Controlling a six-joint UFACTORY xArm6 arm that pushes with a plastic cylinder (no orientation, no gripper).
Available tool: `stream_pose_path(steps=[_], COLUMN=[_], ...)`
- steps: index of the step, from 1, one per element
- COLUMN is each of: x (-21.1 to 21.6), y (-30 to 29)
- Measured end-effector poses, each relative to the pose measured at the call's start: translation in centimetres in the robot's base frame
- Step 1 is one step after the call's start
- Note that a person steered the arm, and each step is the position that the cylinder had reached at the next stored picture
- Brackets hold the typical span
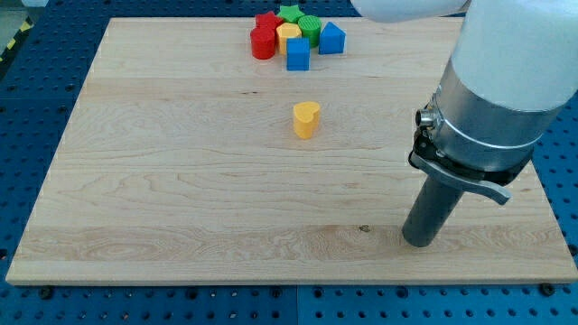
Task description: Slide the arm towards the top of the board
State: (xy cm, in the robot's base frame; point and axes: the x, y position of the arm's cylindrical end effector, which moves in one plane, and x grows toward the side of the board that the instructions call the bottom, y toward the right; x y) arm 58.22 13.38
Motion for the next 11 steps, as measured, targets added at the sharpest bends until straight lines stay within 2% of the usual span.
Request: stream_pose_path(steps=[3, 4, 9, 10, 11], x=[0.0, -1.6, -24.0, -24.2, -27.3], y=[0.0, 0.9, 6.1, 6.0, 4.8])
